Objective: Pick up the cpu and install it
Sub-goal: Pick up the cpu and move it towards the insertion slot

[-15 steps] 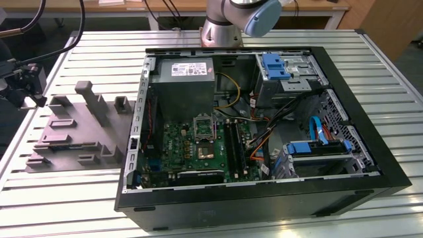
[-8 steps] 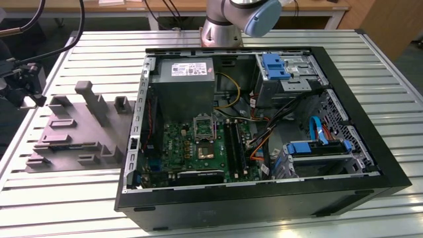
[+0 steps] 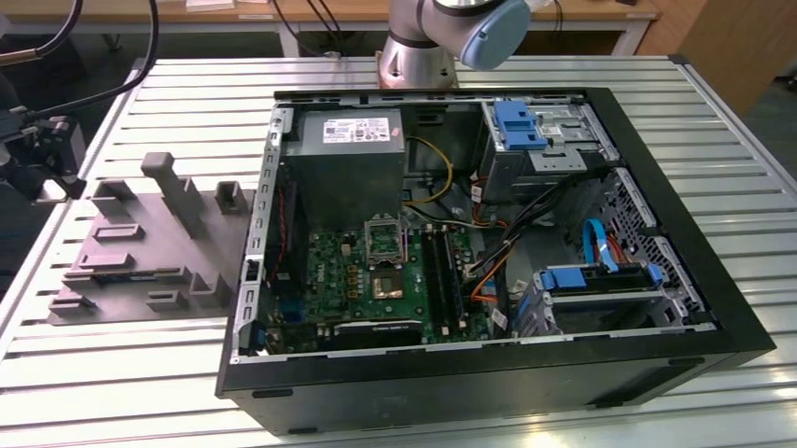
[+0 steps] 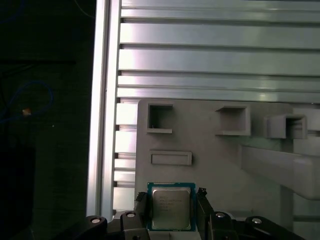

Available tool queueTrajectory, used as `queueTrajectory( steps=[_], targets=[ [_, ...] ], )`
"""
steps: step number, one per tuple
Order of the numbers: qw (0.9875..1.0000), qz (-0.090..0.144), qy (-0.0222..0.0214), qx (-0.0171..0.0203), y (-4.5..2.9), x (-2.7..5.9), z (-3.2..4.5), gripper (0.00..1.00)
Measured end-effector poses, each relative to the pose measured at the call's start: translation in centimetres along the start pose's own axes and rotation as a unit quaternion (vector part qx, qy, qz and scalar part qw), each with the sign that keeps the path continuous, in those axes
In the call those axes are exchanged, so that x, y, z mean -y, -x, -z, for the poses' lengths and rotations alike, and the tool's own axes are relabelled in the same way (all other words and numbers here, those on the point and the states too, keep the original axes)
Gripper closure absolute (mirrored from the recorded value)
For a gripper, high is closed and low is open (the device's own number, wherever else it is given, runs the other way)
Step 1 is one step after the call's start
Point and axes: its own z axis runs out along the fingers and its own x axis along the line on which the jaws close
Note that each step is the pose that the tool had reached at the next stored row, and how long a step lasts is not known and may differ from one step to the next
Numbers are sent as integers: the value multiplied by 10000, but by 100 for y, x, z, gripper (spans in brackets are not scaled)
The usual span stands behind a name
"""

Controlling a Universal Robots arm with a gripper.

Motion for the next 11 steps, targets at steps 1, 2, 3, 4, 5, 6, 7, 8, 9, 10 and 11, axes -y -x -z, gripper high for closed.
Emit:
queueTrajectory(
  steps=[1, 2, 3, 4, 5, 6, 7, 8, 9, 10, 11],
  targets=[
    [10000, 0, 0, 0, 0, -1, 8, 53],
    [10000, 0, 0, 0, 0, -1, 16, 53],
    [10000, 0, 0, 1, 0, -2, 25, 53],
    [10000, 0, 0, 0, -1, -2, 35, 53],
    [10000, 0, 0, 0, -1, -3, 44, 53],
    [10000, 0, 0, 1, -1, -3, 52, 53],
    [10000, 0, 0, 0, -1, -4, 61, 53],
    [10000, 0, 0, 0, -1, -4, 69, 53],
    [10000, 0, 0, 0, -1, -5, 75, 53],
    [10000, 0, 0, 0, -1, -5, 83, 53],
    [10000, 0, 0, 1, -1, -6, 90, 53]
  ],
)
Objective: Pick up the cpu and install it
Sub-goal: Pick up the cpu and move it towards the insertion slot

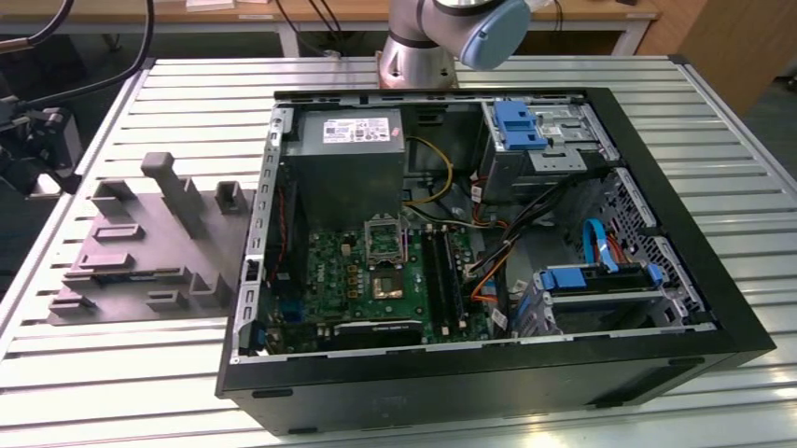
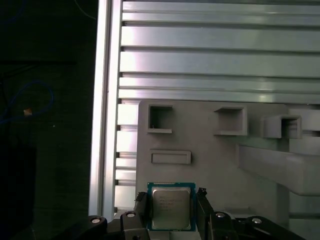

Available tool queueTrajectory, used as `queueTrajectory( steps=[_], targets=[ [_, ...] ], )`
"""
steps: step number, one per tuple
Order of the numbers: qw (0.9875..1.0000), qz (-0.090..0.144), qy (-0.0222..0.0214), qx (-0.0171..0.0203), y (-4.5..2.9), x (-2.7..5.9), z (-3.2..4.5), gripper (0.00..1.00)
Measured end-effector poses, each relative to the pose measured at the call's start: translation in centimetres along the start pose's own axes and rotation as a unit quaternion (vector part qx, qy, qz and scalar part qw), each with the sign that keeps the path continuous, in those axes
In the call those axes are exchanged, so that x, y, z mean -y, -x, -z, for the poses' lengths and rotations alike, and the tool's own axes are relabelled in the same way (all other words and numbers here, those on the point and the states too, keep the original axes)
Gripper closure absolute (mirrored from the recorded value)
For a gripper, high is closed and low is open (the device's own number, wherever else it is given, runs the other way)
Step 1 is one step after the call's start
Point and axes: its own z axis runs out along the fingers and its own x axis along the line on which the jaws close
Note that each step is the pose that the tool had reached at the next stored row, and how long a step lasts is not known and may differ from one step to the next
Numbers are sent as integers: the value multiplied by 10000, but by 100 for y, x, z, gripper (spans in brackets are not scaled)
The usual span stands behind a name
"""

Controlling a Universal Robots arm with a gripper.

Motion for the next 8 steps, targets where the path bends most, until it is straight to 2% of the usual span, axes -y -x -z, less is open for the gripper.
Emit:
queueTrajectory(
  steps=[8],
  targets=[
    [10000, 0, 0, 0, -1, -3, 48, 53]
  ],
)
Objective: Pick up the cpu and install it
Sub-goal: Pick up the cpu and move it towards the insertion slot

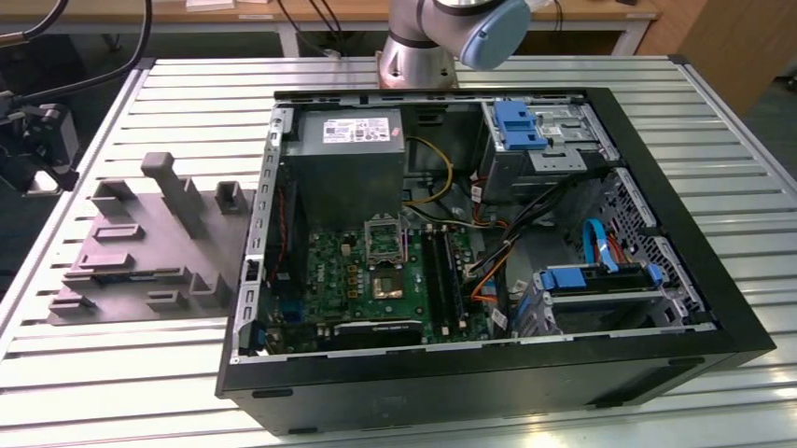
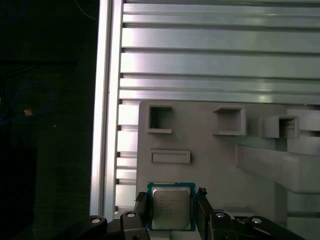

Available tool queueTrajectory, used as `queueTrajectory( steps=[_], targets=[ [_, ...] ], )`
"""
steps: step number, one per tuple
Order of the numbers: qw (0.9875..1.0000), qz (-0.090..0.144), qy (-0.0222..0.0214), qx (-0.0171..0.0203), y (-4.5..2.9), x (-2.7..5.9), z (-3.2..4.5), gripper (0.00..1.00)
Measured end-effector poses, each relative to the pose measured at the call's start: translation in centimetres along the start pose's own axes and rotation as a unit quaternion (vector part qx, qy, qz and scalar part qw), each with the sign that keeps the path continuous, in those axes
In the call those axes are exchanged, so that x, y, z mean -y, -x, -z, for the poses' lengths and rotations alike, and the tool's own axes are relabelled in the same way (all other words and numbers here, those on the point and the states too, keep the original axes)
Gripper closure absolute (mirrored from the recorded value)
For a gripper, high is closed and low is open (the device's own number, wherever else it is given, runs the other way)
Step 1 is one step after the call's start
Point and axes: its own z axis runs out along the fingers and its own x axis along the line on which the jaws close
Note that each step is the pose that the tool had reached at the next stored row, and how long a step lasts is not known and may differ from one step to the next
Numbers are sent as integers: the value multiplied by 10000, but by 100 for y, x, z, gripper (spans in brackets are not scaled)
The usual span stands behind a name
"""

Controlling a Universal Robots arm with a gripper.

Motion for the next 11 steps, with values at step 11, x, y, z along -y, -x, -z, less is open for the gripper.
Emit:
queueTrajectory(
  steps=[11],
  targets=[
    [10000, 0, 0, -1, -1, -3, 53, 53]
  ],
)
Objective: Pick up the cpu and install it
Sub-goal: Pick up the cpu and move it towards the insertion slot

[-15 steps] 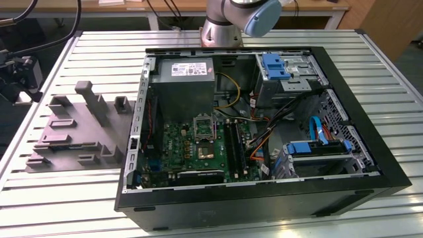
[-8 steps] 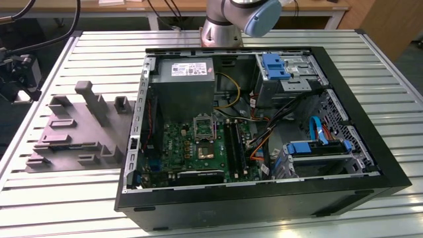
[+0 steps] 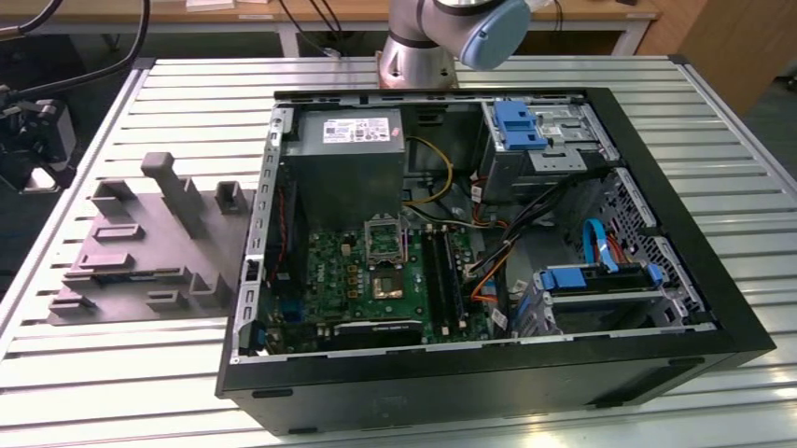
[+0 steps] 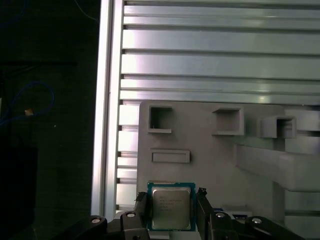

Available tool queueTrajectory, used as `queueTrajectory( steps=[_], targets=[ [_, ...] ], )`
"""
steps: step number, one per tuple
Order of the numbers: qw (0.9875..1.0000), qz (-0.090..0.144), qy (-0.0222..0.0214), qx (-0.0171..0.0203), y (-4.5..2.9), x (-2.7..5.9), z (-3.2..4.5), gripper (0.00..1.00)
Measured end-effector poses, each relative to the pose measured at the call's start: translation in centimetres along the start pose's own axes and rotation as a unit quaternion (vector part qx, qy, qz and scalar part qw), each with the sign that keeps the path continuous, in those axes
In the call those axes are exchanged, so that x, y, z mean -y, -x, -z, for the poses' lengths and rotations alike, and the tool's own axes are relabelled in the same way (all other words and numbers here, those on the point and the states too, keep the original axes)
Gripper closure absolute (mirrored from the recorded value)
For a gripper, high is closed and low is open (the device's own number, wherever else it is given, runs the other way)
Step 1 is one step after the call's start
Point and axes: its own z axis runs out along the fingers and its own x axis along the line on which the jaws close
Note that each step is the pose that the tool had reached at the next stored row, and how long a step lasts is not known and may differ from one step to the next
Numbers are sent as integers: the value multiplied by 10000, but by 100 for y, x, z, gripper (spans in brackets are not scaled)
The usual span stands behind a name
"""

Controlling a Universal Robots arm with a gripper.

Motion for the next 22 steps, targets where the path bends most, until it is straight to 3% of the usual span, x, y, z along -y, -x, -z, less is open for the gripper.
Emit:
queueTrajectory(
  steps=[22],
  targets=[
    [10000, 0, 0, 0, -1, -6, 104, 53]
  ],
)
